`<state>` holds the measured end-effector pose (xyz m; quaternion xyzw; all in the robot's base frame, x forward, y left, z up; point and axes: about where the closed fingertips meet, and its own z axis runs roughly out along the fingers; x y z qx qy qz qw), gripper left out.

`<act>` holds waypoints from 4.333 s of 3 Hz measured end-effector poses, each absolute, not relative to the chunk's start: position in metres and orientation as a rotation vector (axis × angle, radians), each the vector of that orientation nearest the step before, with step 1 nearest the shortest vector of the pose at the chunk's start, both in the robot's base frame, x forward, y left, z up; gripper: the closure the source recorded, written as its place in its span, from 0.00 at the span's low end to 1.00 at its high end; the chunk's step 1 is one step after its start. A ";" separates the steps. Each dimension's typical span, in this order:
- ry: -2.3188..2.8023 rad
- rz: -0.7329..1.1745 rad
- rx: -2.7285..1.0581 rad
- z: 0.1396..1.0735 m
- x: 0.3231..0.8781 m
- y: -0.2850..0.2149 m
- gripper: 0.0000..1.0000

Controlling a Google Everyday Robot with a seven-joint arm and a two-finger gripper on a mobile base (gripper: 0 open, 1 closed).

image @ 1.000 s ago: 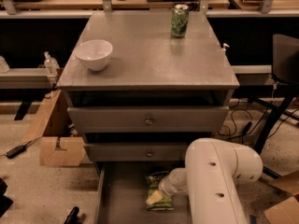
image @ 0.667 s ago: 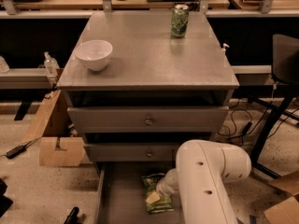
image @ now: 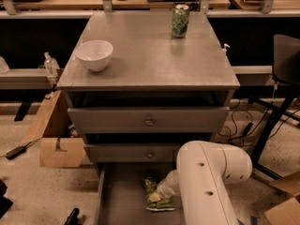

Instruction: Pick green jalapeno chip bag from bottom drawer and place on counter

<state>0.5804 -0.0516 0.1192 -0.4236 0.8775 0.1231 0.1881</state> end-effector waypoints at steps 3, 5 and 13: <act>2.462 0.341 -1.191 0.132 0.573 -0.051 1.00; 2.199 0.190 -1.024 0.299 0.570 -0.078 1.00; 2.049 -0.016 -0.882 0.700 0.472 -0.208 1.00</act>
Offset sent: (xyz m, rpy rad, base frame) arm -0.0416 0.0002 0.0338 0.0348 -0.0330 0.0196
